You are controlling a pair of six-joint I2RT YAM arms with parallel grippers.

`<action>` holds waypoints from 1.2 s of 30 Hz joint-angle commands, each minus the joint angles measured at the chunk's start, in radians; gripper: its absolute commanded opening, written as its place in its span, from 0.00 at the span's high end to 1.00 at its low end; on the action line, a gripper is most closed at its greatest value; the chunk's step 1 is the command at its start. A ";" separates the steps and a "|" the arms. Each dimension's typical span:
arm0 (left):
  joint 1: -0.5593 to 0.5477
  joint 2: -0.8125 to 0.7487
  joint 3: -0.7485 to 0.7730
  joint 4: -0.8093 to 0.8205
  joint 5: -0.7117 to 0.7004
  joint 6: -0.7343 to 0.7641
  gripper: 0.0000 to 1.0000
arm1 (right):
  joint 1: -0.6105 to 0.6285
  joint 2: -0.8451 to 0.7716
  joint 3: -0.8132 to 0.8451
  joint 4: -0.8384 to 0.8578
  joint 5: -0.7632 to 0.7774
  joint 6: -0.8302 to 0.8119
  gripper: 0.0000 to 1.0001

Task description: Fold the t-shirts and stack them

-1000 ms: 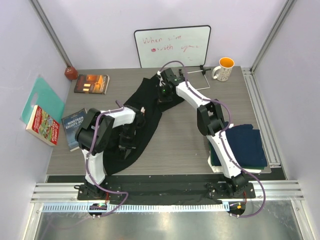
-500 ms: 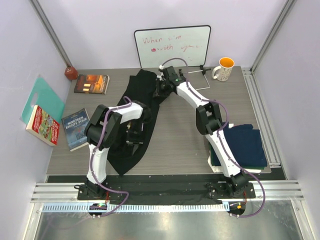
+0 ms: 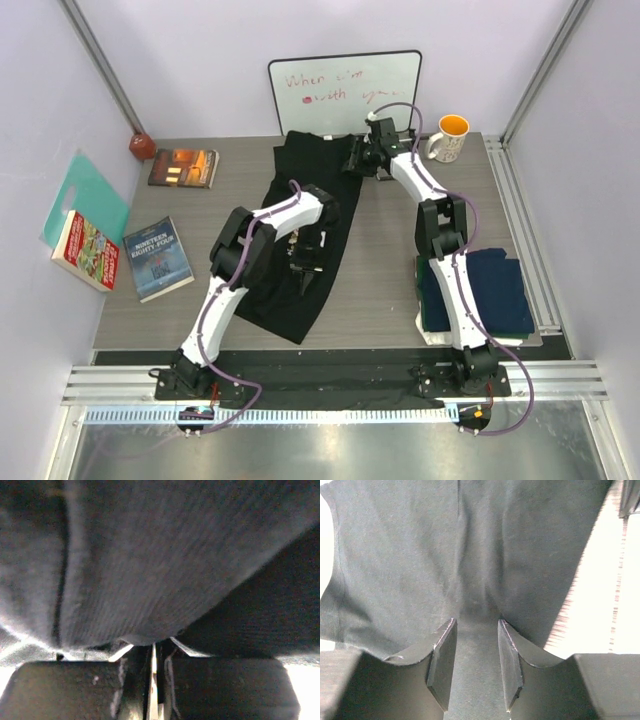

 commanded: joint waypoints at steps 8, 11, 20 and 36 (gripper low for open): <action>-0.026 -0.088 -0.098 0.128 -0.045 -0.029 0.96 | -0.023 -0.150 -0.063 0.110 -0.132 0.043 0.55; -0.024 -0.176 -0.155 0.130 -0.045 -0.049 0.95 | -0.023 -0.196 -0.141 0.211 -0.191 0.104 0.55; -0.022 -0.355 -0.178 0.118 -0.011 -0.057 0.97 | -0.025 -0.273 -0.212 0.270 -0.270 0.182 0.54; 0.188 -0.452 -0.474 0.314 -0.240 0.003 0.97 | 0.127 -0.713 -0.968 0.120 -0.278 0.023 0.65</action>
